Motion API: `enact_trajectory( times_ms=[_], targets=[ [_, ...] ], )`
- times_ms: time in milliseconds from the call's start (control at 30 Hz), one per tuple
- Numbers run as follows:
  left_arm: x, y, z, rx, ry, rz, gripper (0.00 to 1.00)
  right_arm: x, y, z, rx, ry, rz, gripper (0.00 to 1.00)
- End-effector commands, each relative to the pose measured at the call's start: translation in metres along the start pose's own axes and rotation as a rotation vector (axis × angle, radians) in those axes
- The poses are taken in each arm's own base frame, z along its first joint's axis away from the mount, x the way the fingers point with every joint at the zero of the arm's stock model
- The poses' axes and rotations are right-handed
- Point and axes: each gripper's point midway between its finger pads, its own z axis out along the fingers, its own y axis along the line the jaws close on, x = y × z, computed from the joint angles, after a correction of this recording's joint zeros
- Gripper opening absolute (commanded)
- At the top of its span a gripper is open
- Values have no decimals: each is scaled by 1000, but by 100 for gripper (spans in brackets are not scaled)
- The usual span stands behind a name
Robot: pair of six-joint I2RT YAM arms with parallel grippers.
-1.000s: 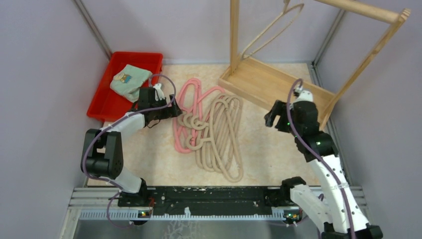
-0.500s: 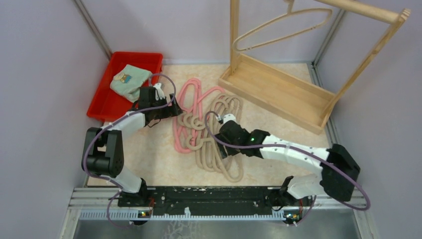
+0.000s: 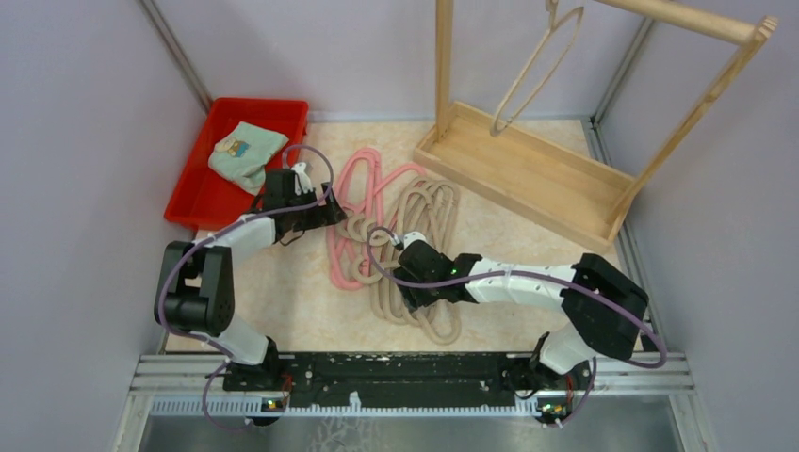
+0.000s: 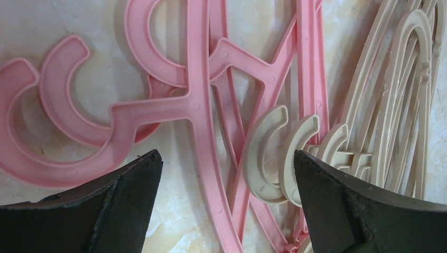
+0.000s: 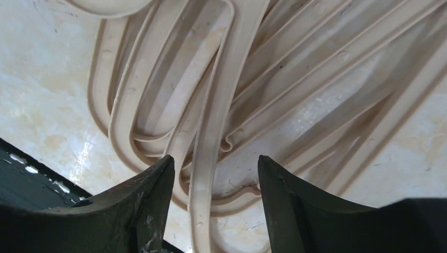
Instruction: Organize the hangers
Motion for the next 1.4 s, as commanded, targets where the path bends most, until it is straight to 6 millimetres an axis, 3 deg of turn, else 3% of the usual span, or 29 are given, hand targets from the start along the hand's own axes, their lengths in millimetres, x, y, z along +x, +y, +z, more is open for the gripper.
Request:
enact_trajectory(
  times_ms=[0,100,267,433,533,700,1000,1133,1367],
  targets=[
    [-6,-7,-6,27,-32,6,100,9,14,8,-29,5,0,58],
    [-5,-7,-7,28,-33,10,100,18,9,10,-11,16,17,55],
    [-3,-5,-8,22,-31,17,100,26,4,5,-1,28,28,40],
    [-4,-5,-8,20,-34,23,100,16,3,-10,4,-4,41,11],
    [-5,-4,-9,16,-38,25,100,5,4,-28,-1,-36,65,5],
    [-6,-3,-11,5,-45,28,100,-23,12,-78,-58,-128,123,0],
    [-10,-6,-12,9,-55,10,100,-97,30,-197,-295,-412,286,0],
    [-13,-8,-12,15,-60,6,100,-126,26,-229,-300,-474,295,0],
    [-21,-12,-13,27,-78,-6,100,-137,5,-270,-277,-604,364,0]
  ],
)
